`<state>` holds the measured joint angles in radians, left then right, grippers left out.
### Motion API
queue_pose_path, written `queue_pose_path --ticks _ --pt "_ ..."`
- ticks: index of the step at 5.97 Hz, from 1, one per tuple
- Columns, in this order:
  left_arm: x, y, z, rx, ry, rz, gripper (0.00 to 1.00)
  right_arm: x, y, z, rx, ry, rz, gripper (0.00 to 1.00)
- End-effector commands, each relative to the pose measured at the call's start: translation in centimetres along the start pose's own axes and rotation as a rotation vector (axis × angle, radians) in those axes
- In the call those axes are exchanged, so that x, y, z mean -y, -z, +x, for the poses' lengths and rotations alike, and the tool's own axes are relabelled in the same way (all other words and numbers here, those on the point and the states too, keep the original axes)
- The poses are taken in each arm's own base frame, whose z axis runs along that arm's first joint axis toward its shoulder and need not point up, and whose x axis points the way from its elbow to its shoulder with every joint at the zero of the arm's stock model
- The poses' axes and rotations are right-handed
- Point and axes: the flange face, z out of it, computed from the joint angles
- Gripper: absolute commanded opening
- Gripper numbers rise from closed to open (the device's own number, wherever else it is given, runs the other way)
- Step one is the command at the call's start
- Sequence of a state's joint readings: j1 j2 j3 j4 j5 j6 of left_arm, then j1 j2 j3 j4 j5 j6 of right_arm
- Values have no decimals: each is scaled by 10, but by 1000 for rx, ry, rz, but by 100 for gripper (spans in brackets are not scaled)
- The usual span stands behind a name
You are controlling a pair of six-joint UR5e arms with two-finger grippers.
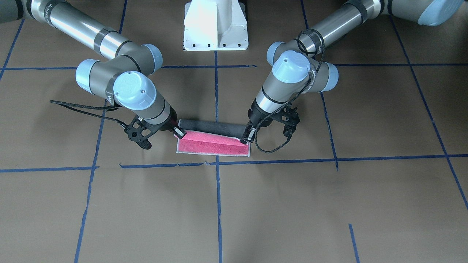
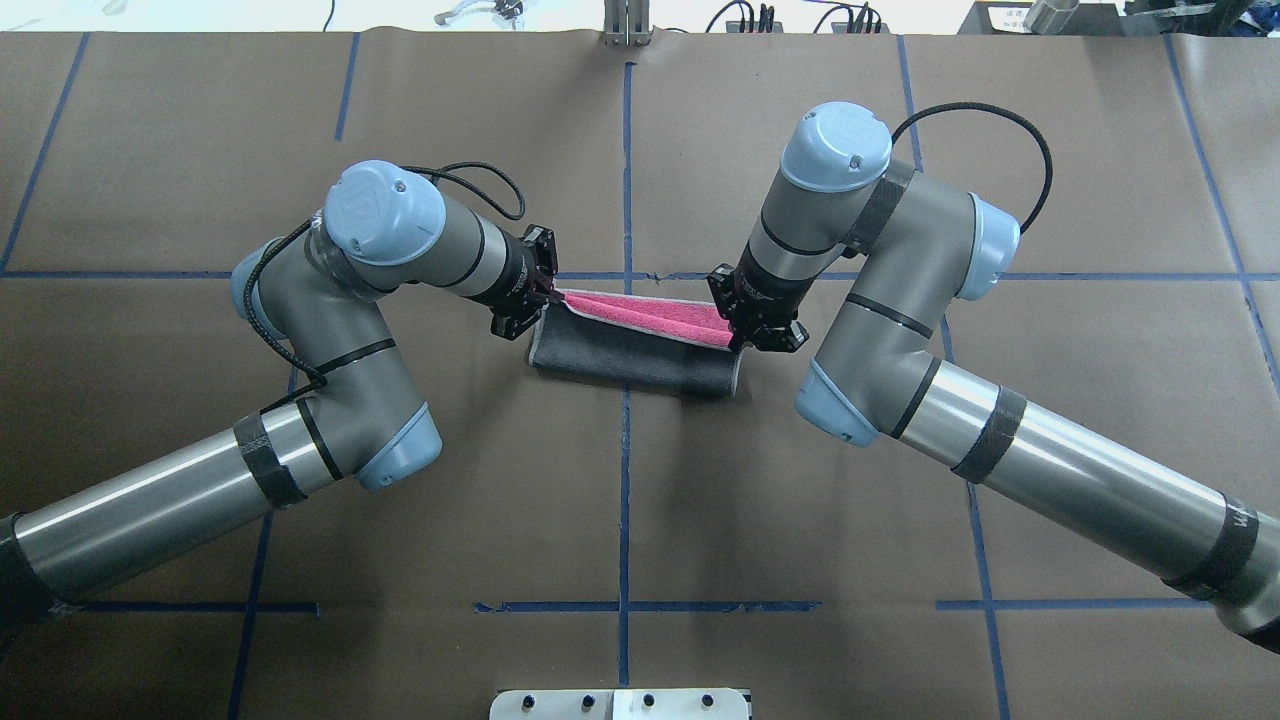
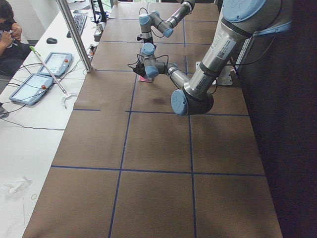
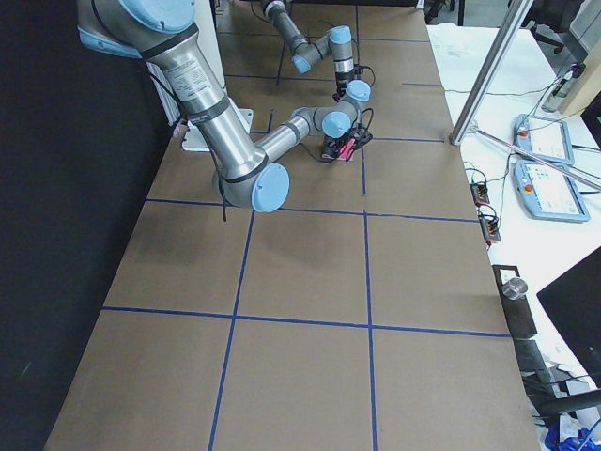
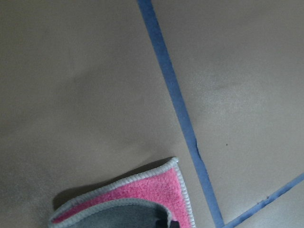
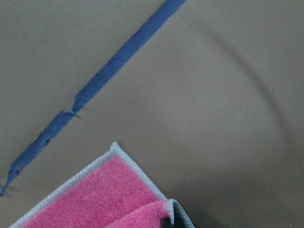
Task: Fold towel twice with both arms
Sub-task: 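Lower the edge onto the far edge and open both grippers, then withdraw the right gripper away while the left gripper moves to the folded towel's end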
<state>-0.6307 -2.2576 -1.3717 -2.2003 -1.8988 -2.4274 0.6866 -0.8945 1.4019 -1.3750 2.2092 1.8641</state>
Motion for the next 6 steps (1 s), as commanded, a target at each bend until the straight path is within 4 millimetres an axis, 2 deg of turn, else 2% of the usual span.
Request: queue_pose_path --ticks 1,2,3,4,6 --pt "5 -3 -1 -18 -5 -5 56 3 -3 -1 22 18 -7 45" --pt "4 -2 0 -23 -11 -11 100 1 -6 -1 34 36 -3 99" --pt "9 2 5 -30 -8 -6 100 -2 -1 -5 43 39 -5 100" --pt "14 8 12 -44 -4 -4 100 13 17 -12 67 25 14 100" --pt "25 28 25 -67 -100 -10 100 81 81 -18 131 35 85 100"
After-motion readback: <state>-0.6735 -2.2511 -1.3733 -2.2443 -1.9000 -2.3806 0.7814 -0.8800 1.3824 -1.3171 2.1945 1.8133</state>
